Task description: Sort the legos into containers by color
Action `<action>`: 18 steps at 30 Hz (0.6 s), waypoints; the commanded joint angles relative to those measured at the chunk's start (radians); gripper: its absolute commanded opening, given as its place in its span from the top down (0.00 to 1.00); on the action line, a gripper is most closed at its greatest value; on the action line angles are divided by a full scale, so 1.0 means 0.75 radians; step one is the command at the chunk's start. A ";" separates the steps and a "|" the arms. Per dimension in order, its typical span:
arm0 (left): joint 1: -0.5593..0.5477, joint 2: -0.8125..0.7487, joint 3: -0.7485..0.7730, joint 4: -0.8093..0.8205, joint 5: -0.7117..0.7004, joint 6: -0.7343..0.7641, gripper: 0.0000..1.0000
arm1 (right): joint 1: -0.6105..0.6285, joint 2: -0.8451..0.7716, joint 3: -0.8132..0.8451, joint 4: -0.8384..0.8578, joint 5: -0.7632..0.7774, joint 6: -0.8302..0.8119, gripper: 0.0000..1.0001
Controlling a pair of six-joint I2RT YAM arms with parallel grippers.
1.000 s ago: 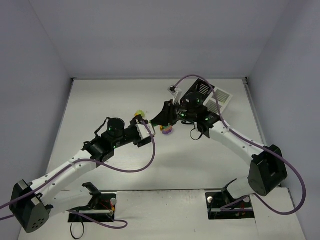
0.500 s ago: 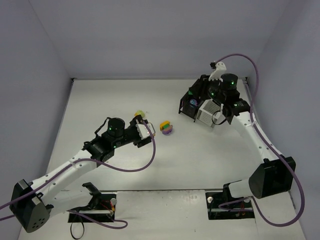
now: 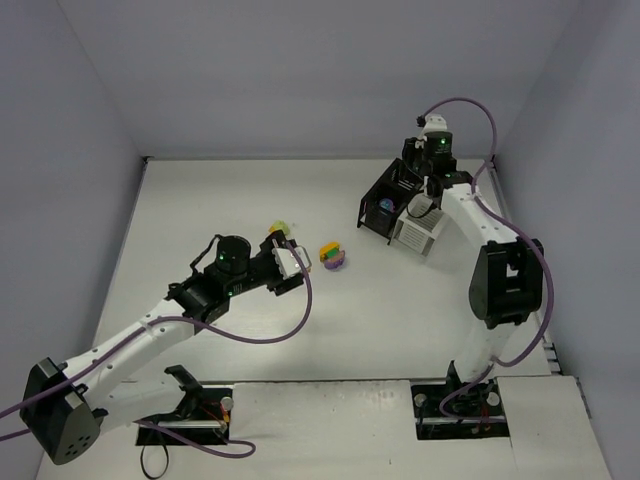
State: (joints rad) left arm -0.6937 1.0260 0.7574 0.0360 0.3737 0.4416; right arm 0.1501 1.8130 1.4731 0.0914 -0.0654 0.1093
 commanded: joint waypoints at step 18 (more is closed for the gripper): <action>0.009 -0.067 0.043 0.107 0.032 0.013 0.80 | -0.004 -0.183 -0.029 0.075 -0.241 0.081 0.38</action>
State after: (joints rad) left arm -0.6937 1.0084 0.7574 0.0368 0.3752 0.4419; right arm 0.1448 1.8439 1.4784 0.0849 -0.1253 0.1108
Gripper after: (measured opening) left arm 0.578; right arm 0.619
